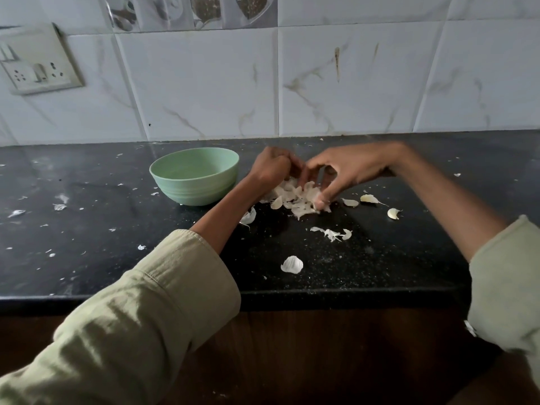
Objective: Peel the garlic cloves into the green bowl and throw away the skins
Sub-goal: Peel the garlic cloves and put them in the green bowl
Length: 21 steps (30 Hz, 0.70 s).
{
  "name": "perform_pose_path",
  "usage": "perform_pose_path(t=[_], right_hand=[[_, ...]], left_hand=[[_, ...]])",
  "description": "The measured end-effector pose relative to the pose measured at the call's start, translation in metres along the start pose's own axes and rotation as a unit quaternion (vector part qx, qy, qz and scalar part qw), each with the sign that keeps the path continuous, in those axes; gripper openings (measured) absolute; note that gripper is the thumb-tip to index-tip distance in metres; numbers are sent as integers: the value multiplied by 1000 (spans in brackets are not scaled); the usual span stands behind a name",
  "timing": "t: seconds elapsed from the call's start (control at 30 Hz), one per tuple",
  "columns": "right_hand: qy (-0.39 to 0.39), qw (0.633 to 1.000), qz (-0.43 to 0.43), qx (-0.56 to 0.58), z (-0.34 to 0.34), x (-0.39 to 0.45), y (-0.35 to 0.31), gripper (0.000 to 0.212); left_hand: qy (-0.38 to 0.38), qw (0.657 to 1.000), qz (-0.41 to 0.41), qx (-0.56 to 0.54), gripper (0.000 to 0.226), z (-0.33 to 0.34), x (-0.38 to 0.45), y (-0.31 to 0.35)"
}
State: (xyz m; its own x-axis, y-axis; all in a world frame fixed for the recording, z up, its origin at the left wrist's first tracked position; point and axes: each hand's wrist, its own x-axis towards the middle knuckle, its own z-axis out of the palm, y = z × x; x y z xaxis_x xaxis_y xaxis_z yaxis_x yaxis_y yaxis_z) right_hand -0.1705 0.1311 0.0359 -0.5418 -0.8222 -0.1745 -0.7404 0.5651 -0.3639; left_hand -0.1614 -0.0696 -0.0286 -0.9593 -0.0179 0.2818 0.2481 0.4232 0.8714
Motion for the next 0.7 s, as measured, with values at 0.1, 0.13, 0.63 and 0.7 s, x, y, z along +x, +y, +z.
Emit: perform_pose_path(t=[0.1, 0.13, 0.63, 0.7], right_hand=[[25, 996, -43, 69, 3, 3, -9, 48], [30, 994, -55, 90, 2, 1, -10, 47], [65, 995, -41, 70, 9, 14, 2, 25], [77, 993, -40, 80, 8, 12, 1, 24]], left_hand=[[18, 999, 5, 44, 35, -2, 4, -4], [20, 998, 6, 54, 35, -2, 5, -5], [18, 999, -2, 48, 44, 0, 1, 1], [18, 998, 0, 54, 45, 0, 2, 0]])
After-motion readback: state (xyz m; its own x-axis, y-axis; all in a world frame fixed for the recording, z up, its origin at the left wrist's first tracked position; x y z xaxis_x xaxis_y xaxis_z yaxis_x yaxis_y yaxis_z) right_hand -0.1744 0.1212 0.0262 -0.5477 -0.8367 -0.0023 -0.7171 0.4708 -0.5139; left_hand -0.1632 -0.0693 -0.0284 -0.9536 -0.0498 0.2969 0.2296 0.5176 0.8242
